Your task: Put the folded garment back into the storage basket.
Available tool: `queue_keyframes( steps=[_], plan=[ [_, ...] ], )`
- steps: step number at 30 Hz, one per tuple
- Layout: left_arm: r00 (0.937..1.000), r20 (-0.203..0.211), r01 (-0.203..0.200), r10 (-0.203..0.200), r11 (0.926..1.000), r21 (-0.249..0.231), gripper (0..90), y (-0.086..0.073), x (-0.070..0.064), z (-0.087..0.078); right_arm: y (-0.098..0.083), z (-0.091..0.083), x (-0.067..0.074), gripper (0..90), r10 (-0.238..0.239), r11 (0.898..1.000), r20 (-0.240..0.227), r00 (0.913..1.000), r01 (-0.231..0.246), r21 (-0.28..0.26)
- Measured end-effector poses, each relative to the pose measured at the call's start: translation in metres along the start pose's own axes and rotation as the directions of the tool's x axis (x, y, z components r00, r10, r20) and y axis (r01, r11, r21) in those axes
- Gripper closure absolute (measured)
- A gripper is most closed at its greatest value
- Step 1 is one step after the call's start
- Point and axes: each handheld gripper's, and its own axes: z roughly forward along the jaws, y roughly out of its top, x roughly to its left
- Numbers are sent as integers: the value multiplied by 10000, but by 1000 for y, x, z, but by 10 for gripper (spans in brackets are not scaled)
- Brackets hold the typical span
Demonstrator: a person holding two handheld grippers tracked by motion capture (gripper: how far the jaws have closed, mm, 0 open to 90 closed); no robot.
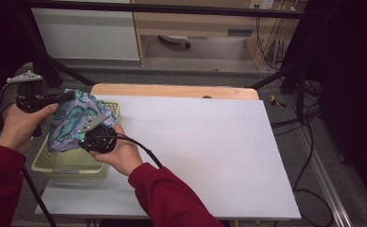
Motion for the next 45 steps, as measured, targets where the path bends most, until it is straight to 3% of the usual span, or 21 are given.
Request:
queue_keyframes(
  steps=[8, 29, 38, 45],
  plan=[
    [9999, -48, -148, 149, 9997, 197, 837, -3, -1, 3, -2, 5, 2, 781, -67, 9999, -30, 10000, 67, 145],
    [9997, -240, -47, 61, 9984, 569, 836, -20, 11, 7, -8, 19, 11, 780, -45, 9991, -115, 9999, 50, 419],
    [9971, -729, -162, 225, 9962, 860, 836, -28, 19, 15, -12, 27, 7, 779, 19, 9973, -45, 10000, -15, 731],
    [9946, -1039, 182, -77, 9947, 1010, 836, -38, 27, 32, -16, 36, -3, 777, 210, 9926, 112, 9997, -222, 1191]
  ],
)
